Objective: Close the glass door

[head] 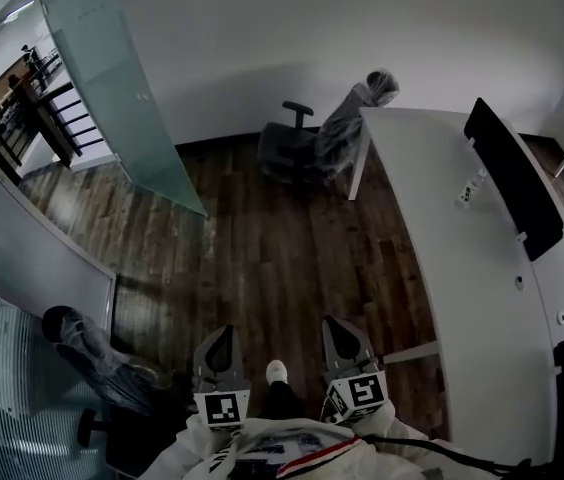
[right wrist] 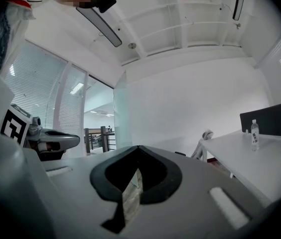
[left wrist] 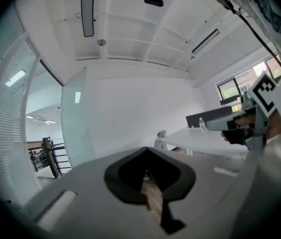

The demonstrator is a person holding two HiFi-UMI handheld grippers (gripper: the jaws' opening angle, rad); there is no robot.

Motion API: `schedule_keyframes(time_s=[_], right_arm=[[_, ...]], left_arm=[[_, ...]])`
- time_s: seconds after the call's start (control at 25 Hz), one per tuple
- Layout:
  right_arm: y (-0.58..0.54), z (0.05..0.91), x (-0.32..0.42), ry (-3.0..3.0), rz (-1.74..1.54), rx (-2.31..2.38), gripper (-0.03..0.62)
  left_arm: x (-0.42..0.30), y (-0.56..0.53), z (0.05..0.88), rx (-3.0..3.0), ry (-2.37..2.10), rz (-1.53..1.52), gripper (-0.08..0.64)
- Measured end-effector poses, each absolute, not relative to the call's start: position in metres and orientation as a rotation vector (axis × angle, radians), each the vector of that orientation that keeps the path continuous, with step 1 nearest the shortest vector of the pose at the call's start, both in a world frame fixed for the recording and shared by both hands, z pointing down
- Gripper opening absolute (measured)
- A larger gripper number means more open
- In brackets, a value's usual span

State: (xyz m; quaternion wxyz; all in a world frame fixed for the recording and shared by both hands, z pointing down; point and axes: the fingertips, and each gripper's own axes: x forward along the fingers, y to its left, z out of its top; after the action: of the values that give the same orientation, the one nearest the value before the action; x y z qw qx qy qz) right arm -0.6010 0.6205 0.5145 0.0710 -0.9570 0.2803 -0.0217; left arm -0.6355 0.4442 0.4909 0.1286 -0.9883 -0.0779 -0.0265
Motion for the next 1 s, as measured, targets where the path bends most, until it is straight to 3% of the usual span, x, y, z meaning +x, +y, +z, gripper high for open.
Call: schedule_keyframes(time_s=[1.0], right_arm=[[0.526, 0.526, -0.420, 0.808, -0.133, -2.955, 0.003]], left_arm=[[-0.444, 0.339, 0.510, -2.908, -0.297, -0.131, 0.000]])
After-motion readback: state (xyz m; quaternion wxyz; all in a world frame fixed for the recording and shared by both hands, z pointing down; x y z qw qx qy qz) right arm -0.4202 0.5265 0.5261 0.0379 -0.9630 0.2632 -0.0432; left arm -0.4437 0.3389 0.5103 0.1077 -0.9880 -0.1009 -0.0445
